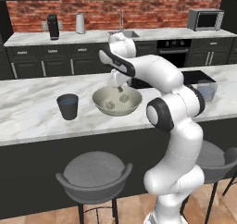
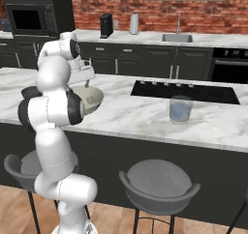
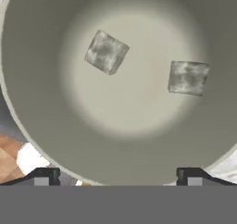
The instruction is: There are four ice cubes in the ice bowl. Place two ice cubes in each glass of water.
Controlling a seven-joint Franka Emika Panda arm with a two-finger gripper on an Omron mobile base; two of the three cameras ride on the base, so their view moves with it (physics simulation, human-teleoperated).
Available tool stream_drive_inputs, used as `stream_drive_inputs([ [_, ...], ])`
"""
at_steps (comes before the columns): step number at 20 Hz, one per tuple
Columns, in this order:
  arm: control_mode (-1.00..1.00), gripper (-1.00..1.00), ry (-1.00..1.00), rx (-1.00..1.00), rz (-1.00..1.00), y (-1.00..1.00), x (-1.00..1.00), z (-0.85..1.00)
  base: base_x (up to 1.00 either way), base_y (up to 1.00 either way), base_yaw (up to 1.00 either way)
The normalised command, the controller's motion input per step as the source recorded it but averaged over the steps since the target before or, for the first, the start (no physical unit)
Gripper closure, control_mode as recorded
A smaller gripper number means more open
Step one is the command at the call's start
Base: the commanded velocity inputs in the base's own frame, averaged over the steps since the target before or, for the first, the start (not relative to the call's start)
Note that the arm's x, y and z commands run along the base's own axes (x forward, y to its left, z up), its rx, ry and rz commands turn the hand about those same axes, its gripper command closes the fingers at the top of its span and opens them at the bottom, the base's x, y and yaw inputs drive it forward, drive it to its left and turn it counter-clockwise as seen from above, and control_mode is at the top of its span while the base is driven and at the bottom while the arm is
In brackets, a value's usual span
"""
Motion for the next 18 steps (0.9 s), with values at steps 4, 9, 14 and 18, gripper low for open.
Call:
stream_drive_inputs([
  [4, -1.0, -1.0, -0.12, 0.17, -0.02, -0.27, 0.49, -0.43, 0.0, 0.0, 0.0],
  [9, -1.0, -1.0, -0.1, 0.04, 0.0, 0.0, 0.45, -0.56, 0.0, 0.0, 0.0],
  [14, -1.0, -1.0, -0.09, 0.0, 0.0, 0.01, 0.33, -0.45, 0.0, 0.0, 0.0],
  [18, -1.0, -1.0, -0.21, 0.0, 0.0, 0.0, 0.18, -0.44, 0.0, 0.0, 0.0],
])
